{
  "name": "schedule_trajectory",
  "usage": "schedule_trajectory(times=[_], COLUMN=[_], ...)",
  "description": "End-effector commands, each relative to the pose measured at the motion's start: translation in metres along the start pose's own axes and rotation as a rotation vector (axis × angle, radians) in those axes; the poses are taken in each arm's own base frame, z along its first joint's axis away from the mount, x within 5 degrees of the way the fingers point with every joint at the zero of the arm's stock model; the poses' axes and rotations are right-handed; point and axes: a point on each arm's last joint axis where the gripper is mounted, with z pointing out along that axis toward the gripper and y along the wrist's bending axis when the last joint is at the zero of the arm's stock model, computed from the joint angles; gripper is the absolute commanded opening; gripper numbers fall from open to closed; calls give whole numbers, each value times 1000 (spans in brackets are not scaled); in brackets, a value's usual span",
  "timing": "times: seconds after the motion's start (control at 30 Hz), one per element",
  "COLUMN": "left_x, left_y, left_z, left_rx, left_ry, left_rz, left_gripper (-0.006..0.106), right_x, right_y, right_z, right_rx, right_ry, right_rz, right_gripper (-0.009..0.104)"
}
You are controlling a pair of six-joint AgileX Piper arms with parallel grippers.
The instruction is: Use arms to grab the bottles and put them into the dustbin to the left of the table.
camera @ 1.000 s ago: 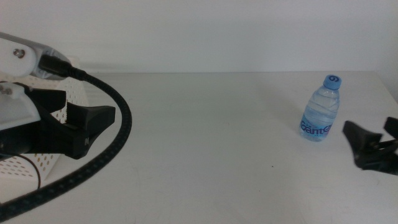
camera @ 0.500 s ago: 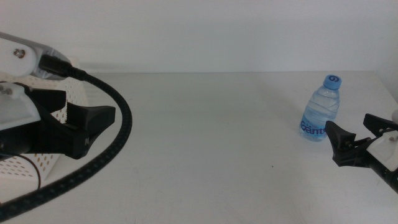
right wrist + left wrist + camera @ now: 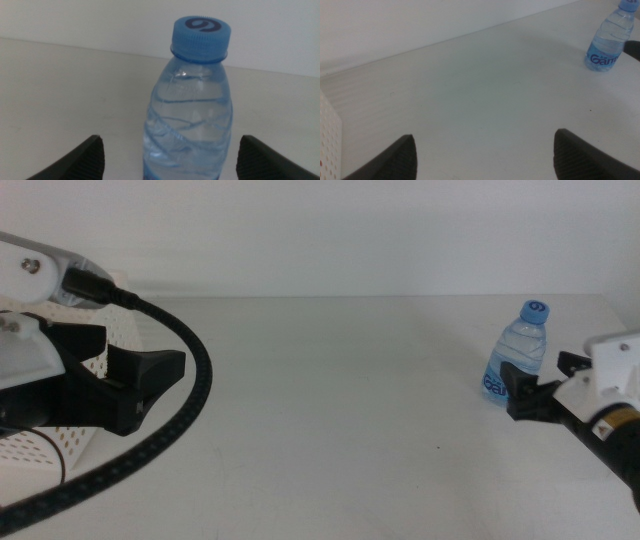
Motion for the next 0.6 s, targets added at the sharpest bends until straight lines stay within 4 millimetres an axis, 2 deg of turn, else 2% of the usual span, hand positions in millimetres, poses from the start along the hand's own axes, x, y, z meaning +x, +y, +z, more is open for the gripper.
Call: schedule_trajectory(times=[0.0, 0.17, 0.4, 0.47, 0.53, 0.57], left_x=[-14, -14, -14, -14, -14, -14], left_y=[0, 0, 0, 0, 0, 0], left_z=[-6, -6, -6, -6, -6, -6], left_rx=[-4, -4, -4, -4, -4, -4], left_ry=[-98, -98, -98, -98, -98, -98], left_rz=[-18, -18, -18, -18, -18, -18], left_gripper=[90, 90, 90, 90, 90, 90], right_x=[-20, -19, -5, -4, -4, -5], right_y=[-3, -8, -11, -12, -12, -12], right_z=[11, 36, 63, 67, 68, 68], right_rx=[15, 57, 82, 87, 87, 87], right_ry=[-128, -127, -97, -97, -98, -104], right_rz=[-25, 5, 24, 28, 28, 28], right_gripper=[96, 96, 95, 89, 78, 68])
